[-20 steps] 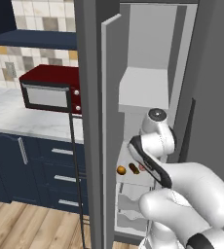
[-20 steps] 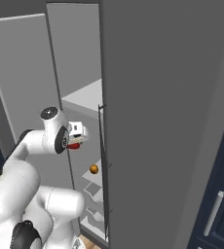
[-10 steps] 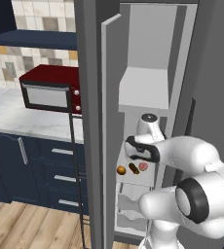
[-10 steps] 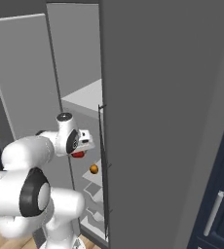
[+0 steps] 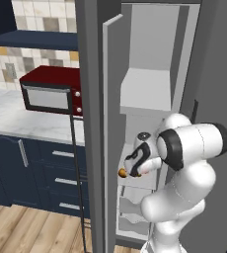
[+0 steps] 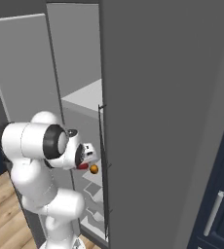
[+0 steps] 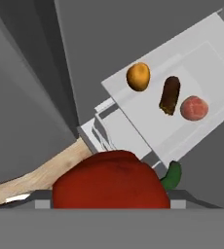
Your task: Take the sweet potato and bell pepper from the highest rack and move them to the second highest rack where the peach and mango are located, to maximize freezer space. Close the freezer door after rearranging.
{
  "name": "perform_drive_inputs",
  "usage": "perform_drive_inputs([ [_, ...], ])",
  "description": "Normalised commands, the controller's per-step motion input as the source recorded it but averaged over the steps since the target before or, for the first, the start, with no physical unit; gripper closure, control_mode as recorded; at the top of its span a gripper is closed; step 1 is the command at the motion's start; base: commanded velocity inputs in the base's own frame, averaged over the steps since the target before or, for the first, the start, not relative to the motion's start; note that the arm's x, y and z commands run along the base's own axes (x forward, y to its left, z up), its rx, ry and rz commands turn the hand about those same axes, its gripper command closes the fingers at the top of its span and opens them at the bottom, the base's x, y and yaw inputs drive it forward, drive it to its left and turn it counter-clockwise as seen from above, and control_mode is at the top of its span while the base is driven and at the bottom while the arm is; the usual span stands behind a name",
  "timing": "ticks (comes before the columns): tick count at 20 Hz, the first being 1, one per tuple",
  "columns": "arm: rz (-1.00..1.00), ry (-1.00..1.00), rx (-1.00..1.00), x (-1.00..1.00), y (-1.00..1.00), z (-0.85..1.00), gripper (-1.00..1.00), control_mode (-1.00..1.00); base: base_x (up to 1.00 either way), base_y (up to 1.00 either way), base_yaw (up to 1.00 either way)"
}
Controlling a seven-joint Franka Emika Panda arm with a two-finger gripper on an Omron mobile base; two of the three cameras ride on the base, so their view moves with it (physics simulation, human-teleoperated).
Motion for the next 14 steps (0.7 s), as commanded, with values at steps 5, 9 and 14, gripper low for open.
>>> perform_drive_inputs([
  [5, 0.02, 0.00, -0.01, 0.31, -0.04, -0.76, 1.00, -1.00, 0.00, 0.00, 0.00],
  [9, 0.01, 0.00, 0.00, 0.33, -0.12, -0.64, 1.00, -1.00, 0.00, 0.00, 0.00],
  [14, 0.00, 0.00, 0.00, 0.46, -0.08, -0.53, 1.00, -1.00, 0.00, 0.00, 0.00],
])
